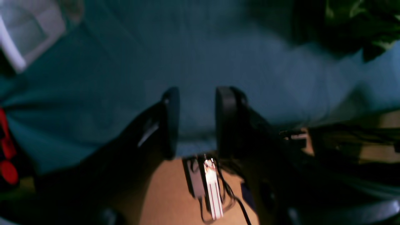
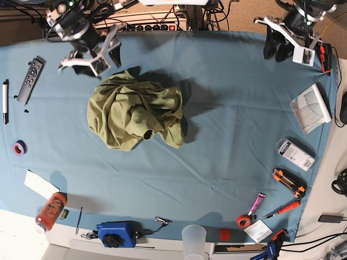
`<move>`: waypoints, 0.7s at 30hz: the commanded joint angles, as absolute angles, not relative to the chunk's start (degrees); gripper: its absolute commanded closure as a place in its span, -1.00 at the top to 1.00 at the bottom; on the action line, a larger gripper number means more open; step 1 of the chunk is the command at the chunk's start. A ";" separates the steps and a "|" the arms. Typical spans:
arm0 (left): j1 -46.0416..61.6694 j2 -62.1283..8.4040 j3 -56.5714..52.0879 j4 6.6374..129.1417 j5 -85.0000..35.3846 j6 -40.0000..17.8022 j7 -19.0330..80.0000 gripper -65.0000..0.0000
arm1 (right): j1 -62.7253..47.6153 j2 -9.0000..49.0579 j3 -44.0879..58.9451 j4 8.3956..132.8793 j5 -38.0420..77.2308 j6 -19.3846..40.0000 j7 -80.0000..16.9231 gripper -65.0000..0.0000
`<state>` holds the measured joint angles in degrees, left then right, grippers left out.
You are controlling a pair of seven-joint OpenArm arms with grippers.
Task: Layout the t-shirt on the table in an organized manner, then fold the t-shirt properly
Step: 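Move the right gripper down onto the crumpled olive t-shirt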
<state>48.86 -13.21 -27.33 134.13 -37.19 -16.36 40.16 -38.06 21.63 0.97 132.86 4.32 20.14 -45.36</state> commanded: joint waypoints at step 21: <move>45.67 -13.50 -27.51 135.00 -37.80 -16.64 38.89 -0.35 | -22.15 22.72 -5.76 121.27 3.92 27.20 -44.14 0.00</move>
